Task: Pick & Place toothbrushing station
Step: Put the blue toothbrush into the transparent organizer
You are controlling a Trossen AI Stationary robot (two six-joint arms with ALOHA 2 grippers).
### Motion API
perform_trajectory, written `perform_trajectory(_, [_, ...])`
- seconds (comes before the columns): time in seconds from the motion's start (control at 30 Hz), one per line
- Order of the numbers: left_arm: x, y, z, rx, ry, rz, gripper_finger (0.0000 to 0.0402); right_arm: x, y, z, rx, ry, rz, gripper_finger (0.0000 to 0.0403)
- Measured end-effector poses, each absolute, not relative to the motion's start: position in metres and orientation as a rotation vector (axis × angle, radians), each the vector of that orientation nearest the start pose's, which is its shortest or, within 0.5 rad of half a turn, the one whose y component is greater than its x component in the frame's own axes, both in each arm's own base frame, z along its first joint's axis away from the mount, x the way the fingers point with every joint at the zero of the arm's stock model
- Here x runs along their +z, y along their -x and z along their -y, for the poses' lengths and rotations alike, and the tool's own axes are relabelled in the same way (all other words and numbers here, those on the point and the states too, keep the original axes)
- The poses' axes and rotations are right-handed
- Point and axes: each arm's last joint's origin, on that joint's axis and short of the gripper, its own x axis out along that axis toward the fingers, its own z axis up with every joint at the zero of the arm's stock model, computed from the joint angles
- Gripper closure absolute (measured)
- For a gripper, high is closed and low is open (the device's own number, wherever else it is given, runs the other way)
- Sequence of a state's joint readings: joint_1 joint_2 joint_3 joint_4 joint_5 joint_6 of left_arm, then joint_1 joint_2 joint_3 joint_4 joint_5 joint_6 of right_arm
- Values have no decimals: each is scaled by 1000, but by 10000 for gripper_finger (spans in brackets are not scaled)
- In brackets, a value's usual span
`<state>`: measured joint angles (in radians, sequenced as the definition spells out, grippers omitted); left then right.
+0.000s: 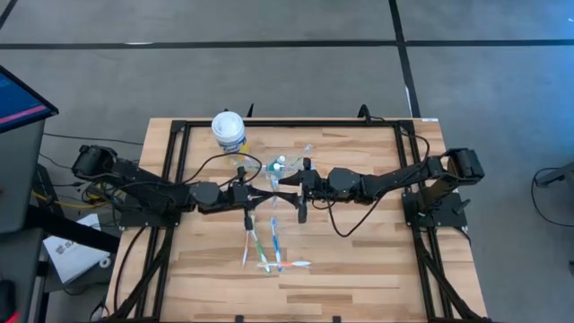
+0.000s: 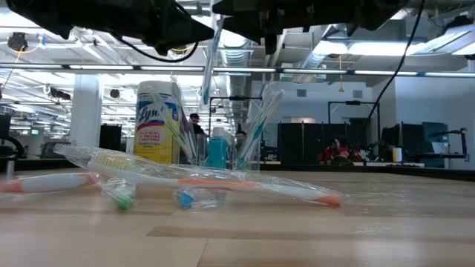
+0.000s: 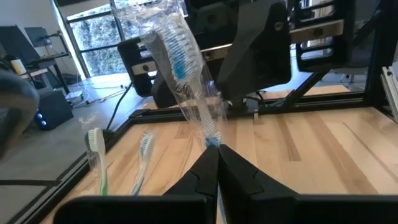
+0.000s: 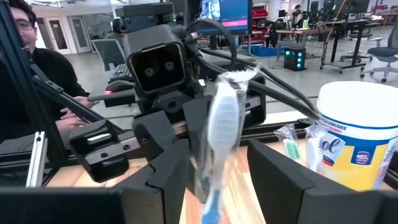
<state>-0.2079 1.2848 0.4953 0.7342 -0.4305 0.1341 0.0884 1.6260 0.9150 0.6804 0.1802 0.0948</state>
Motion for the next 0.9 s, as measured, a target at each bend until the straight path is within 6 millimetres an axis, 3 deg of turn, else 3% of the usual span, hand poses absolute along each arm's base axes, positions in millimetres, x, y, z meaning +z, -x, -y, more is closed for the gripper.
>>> perform_trajectory(0.23, [220, -251, 41, 222, -151, -67, 401, 249, -355, -26, -95, -90, -29, 290])
perform_trajectory(0.57, [220, -252, 41, 222, -169, -69, 402, 249, -355, -26, -95, -60, -38, 391])
perform_trajectory(0.9, [220, -251, 40, 237, -170, -71, 402, 249, -355, -26, -93, -24, -41, 397])
